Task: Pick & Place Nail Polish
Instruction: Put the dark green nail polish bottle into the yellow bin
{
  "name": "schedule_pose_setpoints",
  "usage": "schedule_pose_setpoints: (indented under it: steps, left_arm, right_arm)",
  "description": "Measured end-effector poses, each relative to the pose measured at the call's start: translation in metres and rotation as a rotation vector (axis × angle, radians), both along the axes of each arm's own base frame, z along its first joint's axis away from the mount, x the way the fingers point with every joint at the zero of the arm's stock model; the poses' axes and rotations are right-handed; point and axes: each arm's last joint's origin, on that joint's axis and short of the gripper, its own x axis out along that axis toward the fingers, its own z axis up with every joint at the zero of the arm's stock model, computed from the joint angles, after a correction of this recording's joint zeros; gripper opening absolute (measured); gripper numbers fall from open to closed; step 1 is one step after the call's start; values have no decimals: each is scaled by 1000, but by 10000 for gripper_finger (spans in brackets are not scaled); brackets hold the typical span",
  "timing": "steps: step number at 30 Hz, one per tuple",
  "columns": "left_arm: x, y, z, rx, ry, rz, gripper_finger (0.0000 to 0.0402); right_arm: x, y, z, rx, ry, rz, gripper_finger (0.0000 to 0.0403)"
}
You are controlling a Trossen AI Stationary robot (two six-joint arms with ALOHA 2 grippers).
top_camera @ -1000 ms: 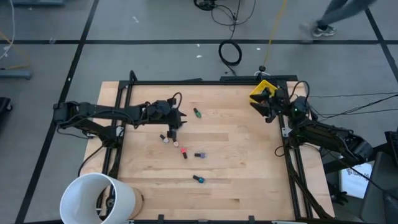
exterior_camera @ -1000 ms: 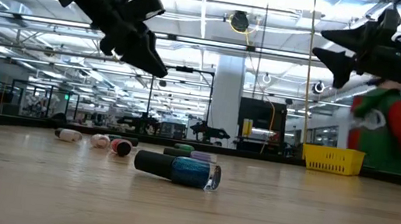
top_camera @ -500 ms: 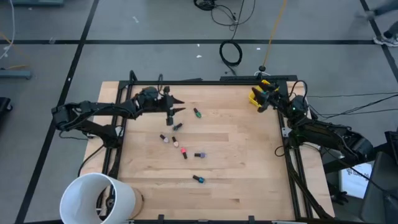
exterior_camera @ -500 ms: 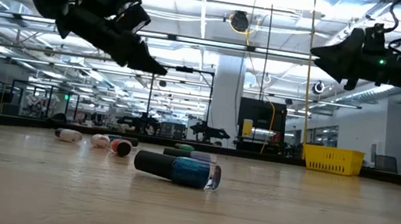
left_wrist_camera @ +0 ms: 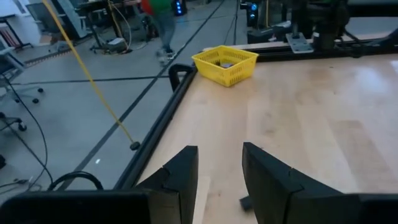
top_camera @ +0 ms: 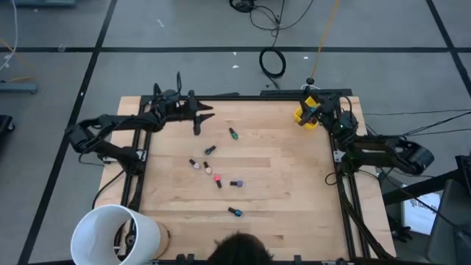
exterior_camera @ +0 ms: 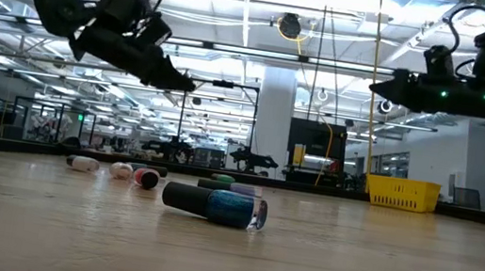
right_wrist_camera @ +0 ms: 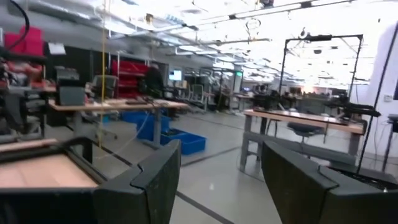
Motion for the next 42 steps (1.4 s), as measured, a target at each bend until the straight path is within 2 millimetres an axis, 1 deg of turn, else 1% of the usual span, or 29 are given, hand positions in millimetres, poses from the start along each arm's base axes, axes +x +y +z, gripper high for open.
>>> schedule_pose_setpoints:
  steps: [7,10,12,17,21,25,28,32,35,38,42]
  left_arm:
    - [11,15,-30,1,-3,11,124]
    - [14,18,-37,-3,-22,15,124]
    - [15,19,-37,-12,-43,19,124]
    - [20,17,-27,-60,-89,17,124]
    - [21,13,-19,-94,-124,11,124]
    - [24,7,-14,-154,-143,1,124]
    - [33,6,-11,-206,-89,-12,124]
    - [50,4,-8,-299,109,6,124]
    - [60,-3,-5,-287,258,72,124]
    - [67,-12,-4,-284,307,123,124]
    - [70,-26,-8,-221,394,105,124]
  right_arm:
    - [1,-8,-9,18,8,-20,210]
    - [3,-9,-8,9,-10,-12,210]
    - [4,-10,-4,2,-25,-3,210]
    - [7,-8,1,9,-65,118,210]
    - [6,-3,8,62,-152,248,210]
    - [9,7,16,92,-219,392,210]
    - [12,17,23,77,-247,471,210]
    - [16,28,28,46,-247,529,210]
    - [19,32,27,43,-224,545,210]
    - [21,33,25,58,-199,551,210]
    - [24,33,19,98,-150,552,210]
